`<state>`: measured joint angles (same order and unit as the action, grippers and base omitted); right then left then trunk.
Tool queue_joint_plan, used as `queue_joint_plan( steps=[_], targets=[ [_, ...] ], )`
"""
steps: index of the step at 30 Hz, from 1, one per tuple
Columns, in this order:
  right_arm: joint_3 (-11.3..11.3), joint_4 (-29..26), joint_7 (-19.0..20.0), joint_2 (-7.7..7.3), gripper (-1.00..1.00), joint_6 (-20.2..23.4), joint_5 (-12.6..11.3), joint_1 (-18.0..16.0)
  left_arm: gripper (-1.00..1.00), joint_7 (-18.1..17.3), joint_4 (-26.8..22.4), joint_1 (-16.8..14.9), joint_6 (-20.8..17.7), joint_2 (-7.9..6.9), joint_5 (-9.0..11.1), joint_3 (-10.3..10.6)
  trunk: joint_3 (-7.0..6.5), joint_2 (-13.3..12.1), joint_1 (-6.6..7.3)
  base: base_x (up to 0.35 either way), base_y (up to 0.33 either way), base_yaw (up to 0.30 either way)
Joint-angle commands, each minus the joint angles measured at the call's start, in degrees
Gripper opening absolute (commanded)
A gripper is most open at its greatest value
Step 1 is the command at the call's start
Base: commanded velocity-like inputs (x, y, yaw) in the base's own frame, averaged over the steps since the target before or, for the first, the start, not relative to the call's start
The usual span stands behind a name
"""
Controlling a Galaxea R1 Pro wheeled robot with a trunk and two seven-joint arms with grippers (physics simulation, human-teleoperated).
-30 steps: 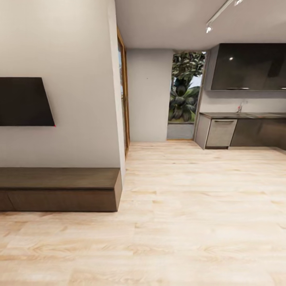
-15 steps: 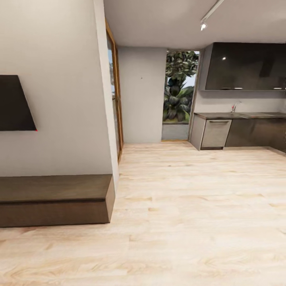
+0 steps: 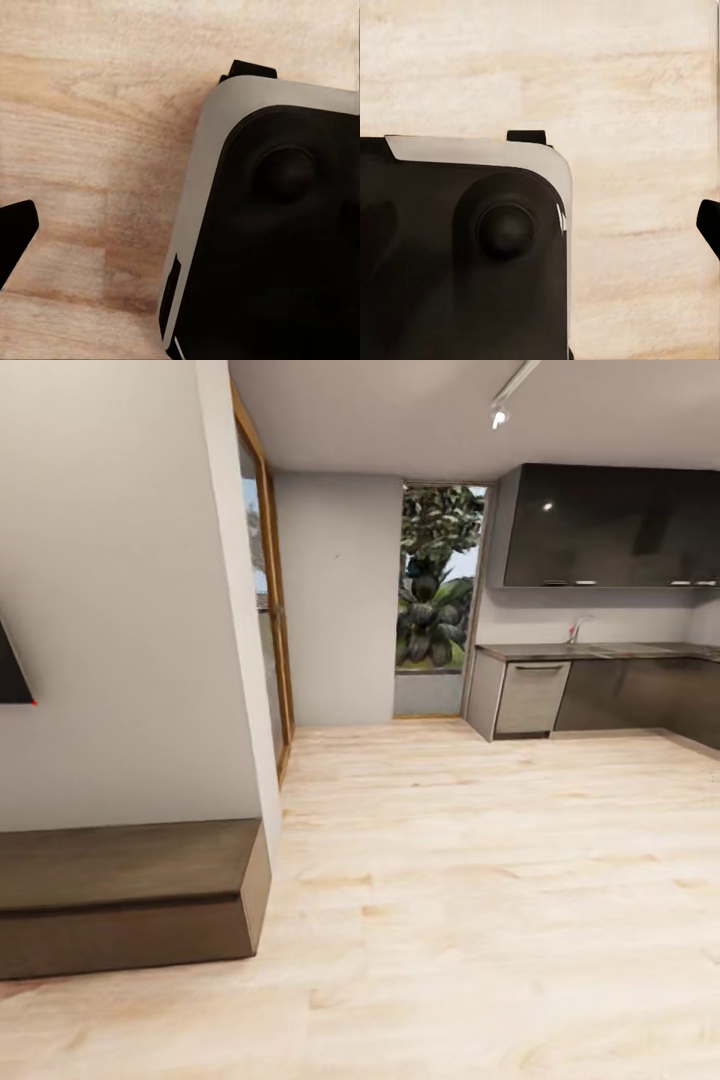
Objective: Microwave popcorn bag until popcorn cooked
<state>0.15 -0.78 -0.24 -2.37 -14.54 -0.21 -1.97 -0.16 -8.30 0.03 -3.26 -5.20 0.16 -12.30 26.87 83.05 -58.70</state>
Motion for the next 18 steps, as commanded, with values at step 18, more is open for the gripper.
queue_joint_plan(
  steps=[18],
  targets=[
    [0.0,0.2,0.0,0.00,1.00,-0.1,0.0,-0.1,1.00,0.0,-0.1,0.0,-0.3,0.02,0.0,-0.3,0.06,0.0,-0.03,0.345,0.000,-0.271]
  ],
)
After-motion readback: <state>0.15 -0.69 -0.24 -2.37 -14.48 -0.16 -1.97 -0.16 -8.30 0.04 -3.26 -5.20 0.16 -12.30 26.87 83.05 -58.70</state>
